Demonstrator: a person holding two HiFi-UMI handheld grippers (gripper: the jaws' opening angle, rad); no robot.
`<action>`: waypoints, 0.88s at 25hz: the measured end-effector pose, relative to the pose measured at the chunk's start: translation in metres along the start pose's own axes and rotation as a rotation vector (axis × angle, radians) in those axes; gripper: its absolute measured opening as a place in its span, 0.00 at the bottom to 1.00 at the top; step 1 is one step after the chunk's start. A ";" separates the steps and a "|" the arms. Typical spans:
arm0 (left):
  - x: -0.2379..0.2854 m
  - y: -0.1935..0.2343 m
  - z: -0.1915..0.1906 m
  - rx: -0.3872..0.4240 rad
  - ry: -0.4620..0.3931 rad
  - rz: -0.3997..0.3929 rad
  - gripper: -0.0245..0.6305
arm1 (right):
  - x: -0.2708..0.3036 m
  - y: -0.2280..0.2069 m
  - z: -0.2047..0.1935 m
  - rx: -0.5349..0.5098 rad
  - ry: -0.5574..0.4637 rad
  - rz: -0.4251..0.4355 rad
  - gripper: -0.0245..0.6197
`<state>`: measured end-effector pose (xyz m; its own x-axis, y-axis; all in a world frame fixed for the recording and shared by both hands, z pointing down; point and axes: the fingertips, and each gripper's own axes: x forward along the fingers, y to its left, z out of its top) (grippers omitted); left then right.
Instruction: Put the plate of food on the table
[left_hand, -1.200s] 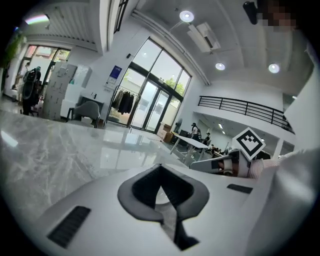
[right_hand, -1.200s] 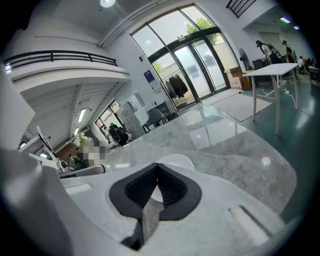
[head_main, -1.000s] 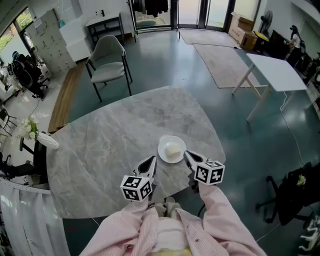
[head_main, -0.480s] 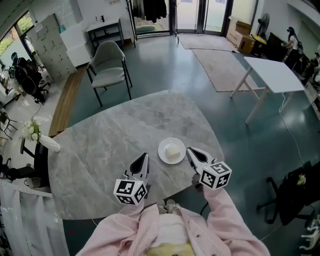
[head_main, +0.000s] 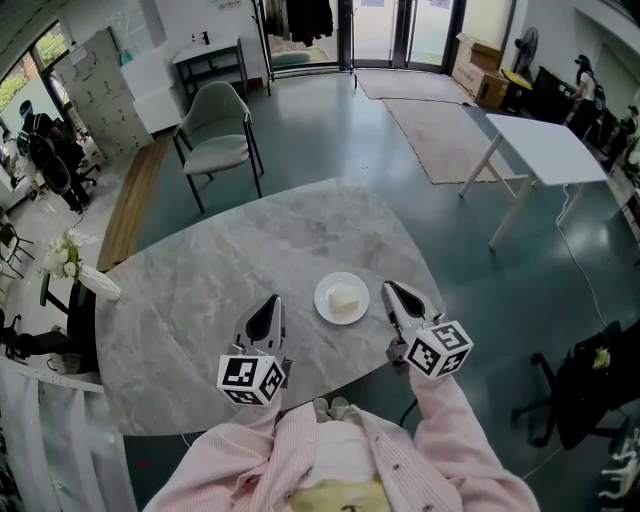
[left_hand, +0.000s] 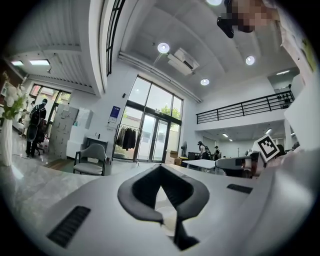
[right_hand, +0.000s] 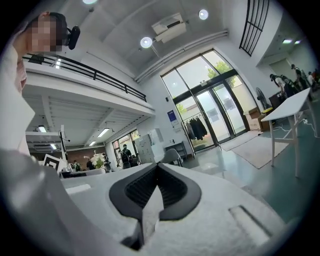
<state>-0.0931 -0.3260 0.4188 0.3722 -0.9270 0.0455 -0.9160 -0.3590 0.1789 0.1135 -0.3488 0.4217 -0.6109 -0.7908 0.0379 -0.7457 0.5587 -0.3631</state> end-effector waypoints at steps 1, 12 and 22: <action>-0.001 0.000 0.001 0.001 -0.002 0.002 0.02 | -0.001 0.000 0.001 -0.002 -0.004 0.000 0.05; -0.004 0.004 -0.001 0.009 -0.002 0.022 0.02 | -0.006 -0.004 0.001 0.001 -0.020 -0.021 0.05; -0.011 0.016 -0.002 0.012 0.012 0.056 0.02 | -0.002 -0.005 0.002 0.002 -0.026 -0.025 0.05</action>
<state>-0.1120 -0.3214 0.4233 0.3219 -0.9444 0.0670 -0.9372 -0.3078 0.1642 0.1185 -0.3507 0.4210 -0.5850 -0.8107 0.0224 -0.7599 0.5382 -0.3646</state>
